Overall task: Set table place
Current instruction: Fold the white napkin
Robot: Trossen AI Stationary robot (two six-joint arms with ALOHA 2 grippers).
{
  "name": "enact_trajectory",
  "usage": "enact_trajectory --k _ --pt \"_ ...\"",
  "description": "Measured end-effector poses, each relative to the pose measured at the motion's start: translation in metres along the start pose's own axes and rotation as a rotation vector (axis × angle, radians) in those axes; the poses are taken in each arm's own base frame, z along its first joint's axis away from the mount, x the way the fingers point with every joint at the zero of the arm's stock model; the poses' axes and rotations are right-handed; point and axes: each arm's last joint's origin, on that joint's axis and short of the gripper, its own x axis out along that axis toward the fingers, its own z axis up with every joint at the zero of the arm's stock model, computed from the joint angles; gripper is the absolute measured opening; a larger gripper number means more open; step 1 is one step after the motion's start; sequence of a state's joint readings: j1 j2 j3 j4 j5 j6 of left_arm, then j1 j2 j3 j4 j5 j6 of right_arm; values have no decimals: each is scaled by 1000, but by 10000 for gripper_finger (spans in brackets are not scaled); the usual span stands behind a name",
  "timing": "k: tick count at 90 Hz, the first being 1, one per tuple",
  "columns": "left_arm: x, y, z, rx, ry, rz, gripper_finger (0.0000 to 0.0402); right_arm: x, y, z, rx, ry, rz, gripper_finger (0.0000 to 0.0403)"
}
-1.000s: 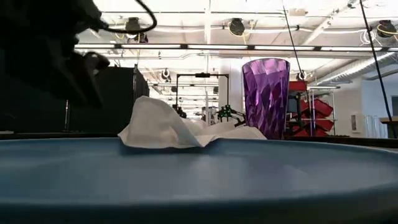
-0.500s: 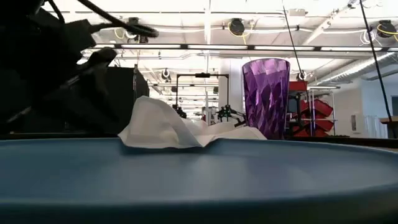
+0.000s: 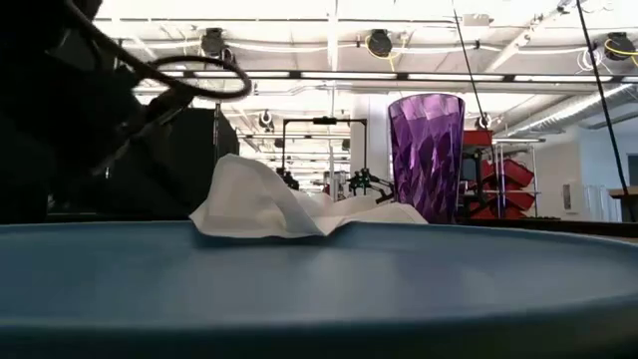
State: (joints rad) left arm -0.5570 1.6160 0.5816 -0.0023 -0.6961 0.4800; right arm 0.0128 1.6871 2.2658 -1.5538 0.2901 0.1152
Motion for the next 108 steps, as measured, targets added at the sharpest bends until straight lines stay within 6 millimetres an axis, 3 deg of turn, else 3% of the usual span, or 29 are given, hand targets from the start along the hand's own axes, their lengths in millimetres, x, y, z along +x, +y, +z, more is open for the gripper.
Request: enact_trajectory --k 20,58,90,108 --pt "3 4 4 40 0 55 125 10 3 -2 -13 41 -5 187" --pt "5 8 5 166 18 88 125 9 2 -1 -9 22 -3 187" --pt "6 8 4 169 18 75 125 9 2 -1 -9 18 -3 187" --pt "9 14 4 48 20 82 125 9 2 0 -5 5 -1 187"
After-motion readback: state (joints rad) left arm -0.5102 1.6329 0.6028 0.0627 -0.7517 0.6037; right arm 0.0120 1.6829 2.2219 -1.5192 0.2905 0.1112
